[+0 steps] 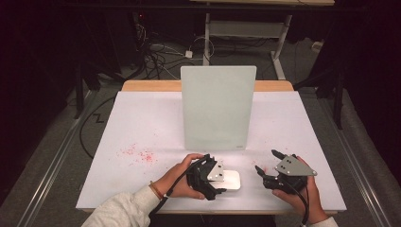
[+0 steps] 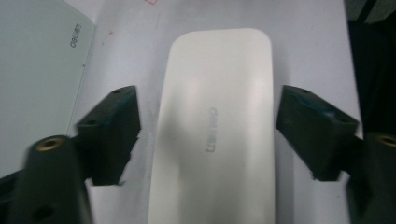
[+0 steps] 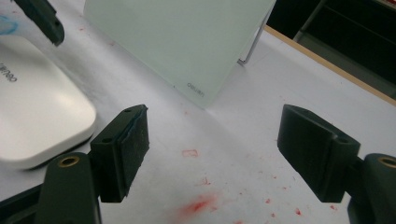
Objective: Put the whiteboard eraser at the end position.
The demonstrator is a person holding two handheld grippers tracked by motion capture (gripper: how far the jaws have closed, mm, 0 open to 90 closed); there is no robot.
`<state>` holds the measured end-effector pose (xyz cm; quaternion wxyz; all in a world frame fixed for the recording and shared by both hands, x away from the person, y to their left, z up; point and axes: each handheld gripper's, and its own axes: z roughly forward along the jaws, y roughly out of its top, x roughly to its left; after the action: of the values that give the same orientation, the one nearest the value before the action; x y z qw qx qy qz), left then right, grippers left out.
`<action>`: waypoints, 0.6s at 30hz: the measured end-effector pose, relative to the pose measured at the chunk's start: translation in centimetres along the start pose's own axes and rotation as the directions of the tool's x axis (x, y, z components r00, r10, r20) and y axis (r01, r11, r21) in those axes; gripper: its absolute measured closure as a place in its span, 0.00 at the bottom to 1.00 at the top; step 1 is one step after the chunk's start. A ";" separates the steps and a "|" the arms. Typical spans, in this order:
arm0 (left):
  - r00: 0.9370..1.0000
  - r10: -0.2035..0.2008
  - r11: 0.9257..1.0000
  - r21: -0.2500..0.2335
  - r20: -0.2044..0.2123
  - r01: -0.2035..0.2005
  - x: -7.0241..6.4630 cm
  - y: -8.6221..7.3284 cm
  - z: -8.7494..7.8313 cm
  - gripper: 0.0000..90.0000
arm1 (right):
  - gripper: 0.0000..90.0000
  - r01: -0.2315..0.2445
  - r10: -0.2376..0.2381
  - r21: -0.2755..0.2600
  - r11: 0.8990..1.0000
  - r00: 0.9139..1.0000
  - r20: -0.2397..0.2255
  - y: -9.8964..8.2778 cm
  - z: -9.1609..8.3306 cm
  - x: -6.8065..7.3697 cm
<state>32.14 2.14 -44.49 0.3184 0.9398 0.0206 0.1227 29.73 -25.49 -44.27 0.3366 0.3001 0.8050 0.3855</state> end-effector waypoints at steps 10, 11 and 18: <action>0.994 -0.042 0.989 -0.142 -0.105 0.027 0.2 -1.7 -4.0 0.19 | 0.28 -0.003 0.003 -0.006 1.000 1.000 -0.004 0.1 0.0 0.1; 0.990 -0.047 0.988 -0.152 -0.133 0.027 0.3 -2.0 -4.5 0.19 | 0.28 -0.001 0.001 -0.008 1.000 1.000 -0.005 0.1 -0.1 0.1; 0.941 -0.131 0.976 -0.209 -0.312 0.067 0.9 -5.0 -7.4 0.19 | 0.29 0.000 0.000 -0.020 1.000 1.000 -0.004 0.2 -0.4 0.3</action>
<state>31.38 10.59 -41.62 0.4072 0.8687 0.1079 0.2605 29.32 -25.30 -43.98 0.3379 0.2961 0.8017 0.3941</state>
